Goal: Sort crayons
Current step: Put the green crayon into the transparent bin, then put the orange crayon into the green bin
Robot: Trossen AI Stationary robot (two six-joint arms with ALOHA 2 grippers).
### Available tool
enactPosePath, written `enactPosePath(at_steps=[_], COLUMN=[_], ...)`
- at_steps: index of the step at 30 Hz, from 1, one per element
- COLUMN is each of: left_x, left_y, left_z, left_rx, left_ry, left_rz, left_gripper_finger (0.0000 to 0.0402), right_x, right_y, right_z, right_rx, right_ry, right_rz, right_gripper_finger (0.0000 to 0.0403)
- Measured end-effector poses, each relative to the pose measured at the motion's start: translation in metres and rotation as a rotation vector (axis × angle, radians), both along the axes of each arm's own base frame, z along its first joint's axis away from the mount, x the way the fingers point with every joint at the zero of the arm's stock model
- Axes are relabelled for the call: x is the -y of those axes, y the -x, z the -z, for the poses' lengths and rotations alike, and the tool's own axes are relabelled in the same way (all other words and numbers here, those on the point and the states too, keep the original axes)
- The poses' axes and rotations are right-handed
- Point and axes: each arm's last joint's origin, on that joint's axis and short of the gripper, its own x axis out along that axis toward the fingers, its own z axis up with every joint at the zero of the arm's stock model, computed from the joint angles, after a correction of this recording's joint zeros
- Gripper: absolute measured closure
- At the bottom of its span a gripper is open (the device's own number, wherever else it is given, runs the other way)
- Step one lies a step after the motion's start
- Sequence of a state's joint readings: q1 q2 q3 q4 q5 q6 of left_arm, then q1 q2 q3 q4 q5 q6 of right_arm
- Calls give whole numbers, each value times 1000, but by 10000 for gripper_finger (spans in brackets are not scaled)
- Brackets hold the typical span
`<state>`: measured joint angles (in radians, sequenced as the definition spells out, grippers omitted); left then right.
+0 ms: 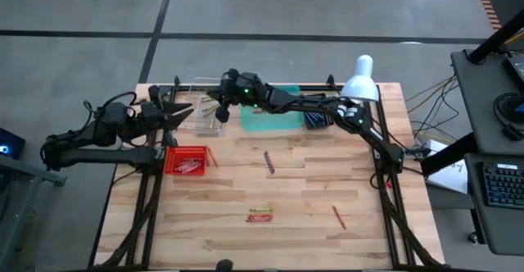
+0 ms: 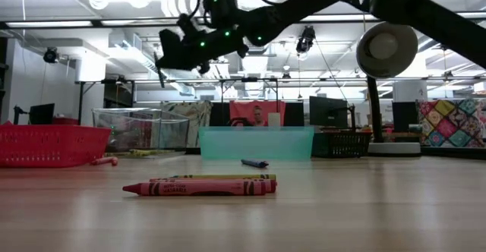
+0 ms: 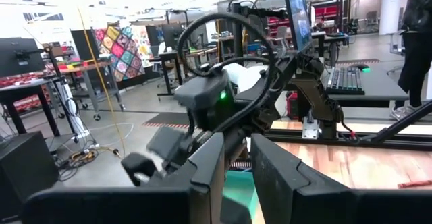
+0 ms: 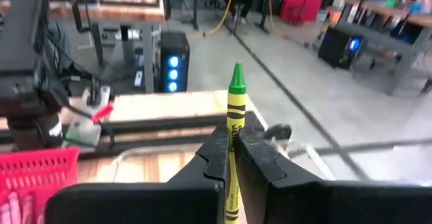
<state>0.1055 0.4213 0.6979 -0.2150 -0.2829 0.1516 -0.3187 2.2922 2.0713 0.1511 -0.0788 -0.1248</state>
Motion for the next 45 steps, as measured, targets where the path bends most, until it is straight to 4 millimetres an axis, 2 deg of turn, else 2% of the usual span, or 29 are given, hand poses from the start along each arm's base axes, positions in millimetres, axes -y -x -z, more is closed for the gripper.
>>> enactPosePath(at_steps=[7,15,26,39,41,45], left_x=[0,0,0,0,0,0], left_y=[0,0,0,0,0,0], left_z=[0,0,0,0,1,2], left_rx=[-9,-10,-19,-19,-21,-34], left_ry=[-20,-21,-35,-35,-34,-18], left_rz=[-1,-9,-9,-9,-9,-8], left_gripper_finger=[345,345,345,345,345,345], right_x=[4,7,7,6,5,-2], right_y=[-11,-21,-21,-21,-21,-15], right_z=[16,52,54,53,49,28], right_rx=[-122,-196,-202,-205,-203,-206], right_ry=[-49,-66,-47,-34,-34,-35], right_rz=[3,3,-3,-9,-10,-19], right_gripper_finger=[391,391,384,314,309,309])
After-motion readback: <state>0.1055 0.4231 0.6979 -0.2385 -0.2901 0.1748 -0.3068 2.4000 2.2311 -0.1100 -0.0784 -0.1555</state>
